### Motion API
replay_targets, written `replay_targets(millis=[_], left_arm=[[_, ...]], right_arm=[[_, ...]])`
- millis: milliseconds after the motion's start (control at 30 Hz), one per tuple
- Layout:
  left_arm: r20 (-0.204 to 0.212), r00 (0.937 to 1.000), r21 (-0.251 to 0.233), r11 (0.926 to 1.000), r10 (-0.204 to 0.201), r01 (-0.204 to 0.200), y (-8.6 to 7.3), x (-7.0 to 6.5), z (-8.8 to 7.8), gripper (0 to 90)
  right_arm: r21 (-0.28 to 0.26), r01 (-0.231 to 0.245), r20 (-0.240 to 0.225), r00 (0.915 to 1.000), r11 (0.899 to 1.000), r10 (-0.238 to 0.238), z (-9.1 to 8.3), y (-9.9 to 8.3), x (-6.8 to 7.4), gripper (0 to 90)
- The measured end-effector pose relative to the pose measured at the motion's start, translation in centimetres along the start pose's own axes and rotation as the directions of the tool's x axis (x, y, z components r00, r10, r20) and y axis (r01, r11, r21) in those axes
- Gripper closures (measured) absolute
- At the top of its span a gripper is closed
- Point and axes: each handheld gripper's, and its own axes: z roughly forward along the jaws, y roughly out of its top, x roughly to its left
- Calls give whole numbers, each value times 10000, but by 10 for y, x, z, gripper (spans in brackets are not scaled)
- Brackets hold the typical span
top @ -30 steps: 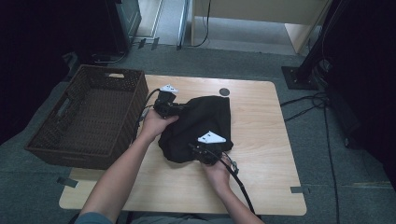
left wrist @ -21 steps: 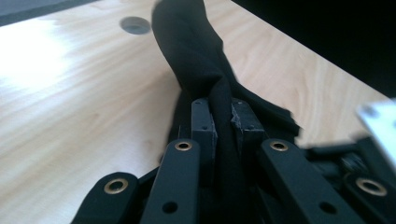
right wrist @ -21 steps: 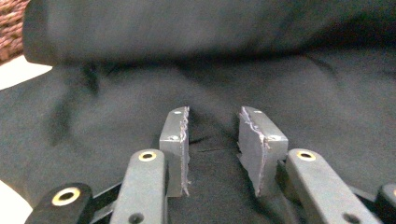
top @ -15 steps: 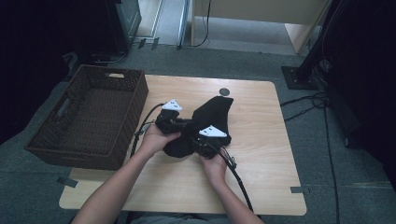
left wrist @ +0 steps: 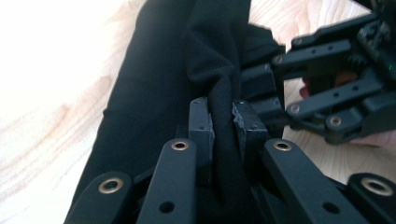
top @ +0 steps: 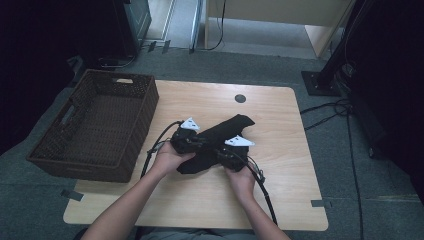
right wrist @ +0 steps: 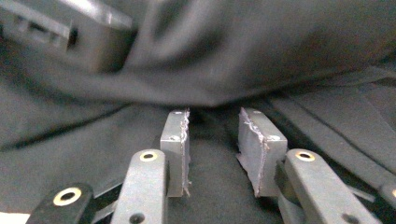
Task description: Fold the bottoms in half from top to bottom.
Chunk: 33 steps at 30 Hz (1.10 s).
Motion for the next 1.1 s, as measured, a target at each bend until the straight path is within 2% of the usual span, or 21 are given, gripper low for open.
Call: replay_targets(millis=[67,167,233,333,433,467,533,733,800,833,933,1000,1100], left_arm=[[27,10000,13,10000,94,-94,-4,-4,2,752],[195,9997,9,9999,-137,136,-4,-5,2,721],[152,9996,67,9997,-222,221,-4,-5,0,703],[171,9995,56,9996,-260,259,-4,-5,0,669],[342,9978,16,9984,-562,562,-2,-4,0,639],[373,9967,63,9974,-717,715,-1,-4,-1,612],[345,9966,48,9972,-746,745,0,-7,-4,577],[301,9972,-195,9975,-678,684,5,-9,-21,551],[286,9967,-296,9966,-764,772,7,-8,-26,570],[385,9953,-243,9956,-892,902,8,-5,-30,583],[423,9948,46,9957,-927,926,8,-4,-31,602],[446,9947,43,9957,-929,928,7,-4,-31,612],[436,9953,238,9961,-861,851,3,-7,-25,606]], right_arm=[[44,-46,97,9999,10000,45,-5,2,-3,603],[99,-94,152,9998,9999,93,-10,2,-7,602],[231,-163,47,9999,9996,162,-16,1,-14,604],[102,-294,-56,9995,9995,295,-23,2,-17,624],[-116,-359,-97,9993,9993,358,-32,7,-18,652],[215,-213,64,9998,9995,212,-32,8,-19,654],[375,-260,60,9996,9990,258,-30,7,-21,655],[267,-347,-40,9994,9990,349,-36,8,-24,665],[515,-188,24,9998,9985,187,-37,6,-27,662],[554,-267,14,9996,9981,267,-37,5,-28,660],[554,-435,16,9991,9975,434,-36,4,-31,660],[481,-494,5,9988,9976,494,-38,4,-32,661],[358,-621,-38,9980,9974,623,-39,6,-33,659]])
